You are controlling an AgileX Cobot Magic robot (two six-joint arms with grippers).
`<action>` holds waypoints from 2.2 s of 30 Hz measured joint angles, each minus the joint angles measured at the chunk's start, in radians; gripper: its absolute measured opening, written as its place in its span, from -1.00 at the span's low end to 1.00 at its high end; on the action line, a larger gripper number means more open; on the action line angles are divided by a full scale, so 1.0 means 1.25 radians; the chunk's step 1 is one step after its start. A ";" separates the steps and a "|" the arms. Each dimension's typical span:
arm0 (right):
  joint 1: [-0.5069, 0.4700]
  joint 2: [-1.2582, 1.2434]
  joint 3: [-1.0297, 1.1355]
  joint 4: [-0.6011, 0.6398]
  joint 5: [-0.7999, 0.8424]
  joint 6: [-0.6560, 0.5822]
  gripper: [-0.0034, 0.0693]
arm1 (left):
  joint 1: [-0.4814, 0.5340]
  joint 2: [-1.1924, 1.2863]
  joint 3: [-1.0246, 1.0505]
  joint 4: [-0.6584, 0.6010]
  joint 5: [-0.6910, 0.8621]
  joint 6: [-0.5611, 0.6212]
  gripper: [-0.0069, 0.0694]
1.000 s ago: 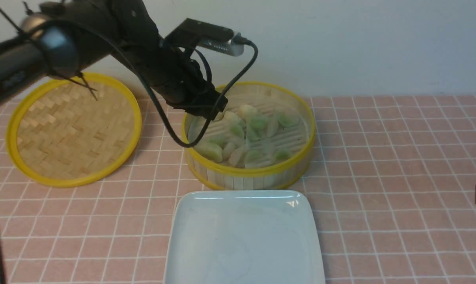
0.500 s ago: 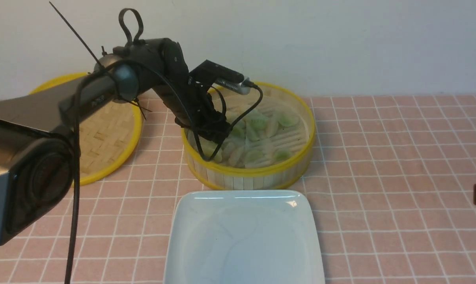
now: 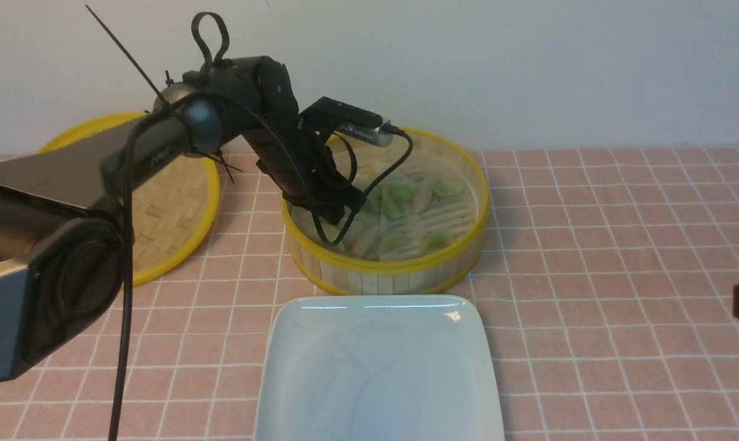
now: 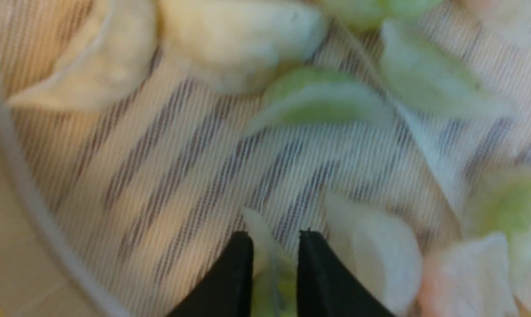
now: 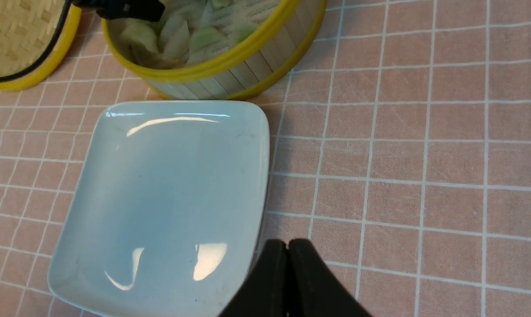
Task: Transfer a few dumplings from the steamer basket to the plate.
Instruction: Use the left arm to grab a dumpling from the steamer, then use the left arm to put the dumpling into the plate, then use the right arm to grab a dumpling from inside the steamer
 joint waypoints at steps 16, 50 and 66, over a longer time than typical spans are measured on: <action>0.000 0.000 0.000 0.025 0.030 -0.004 -0.95 | -0.013 -0.321 -0.060 -0.088 0.198 -0.104 -0.64; 0.011 0.151 -0.181 0.080 0.094 -0.088 -0.94 | -0.216 -0.350 0.423 -0.056 0.162 -0.125 -0.03; 0.321 0.704 -0.587 -0.186 -0.024 -0.030 -0.77 | -0.216 -0.847 0.415 0.073 0.208 -0.232 -0.83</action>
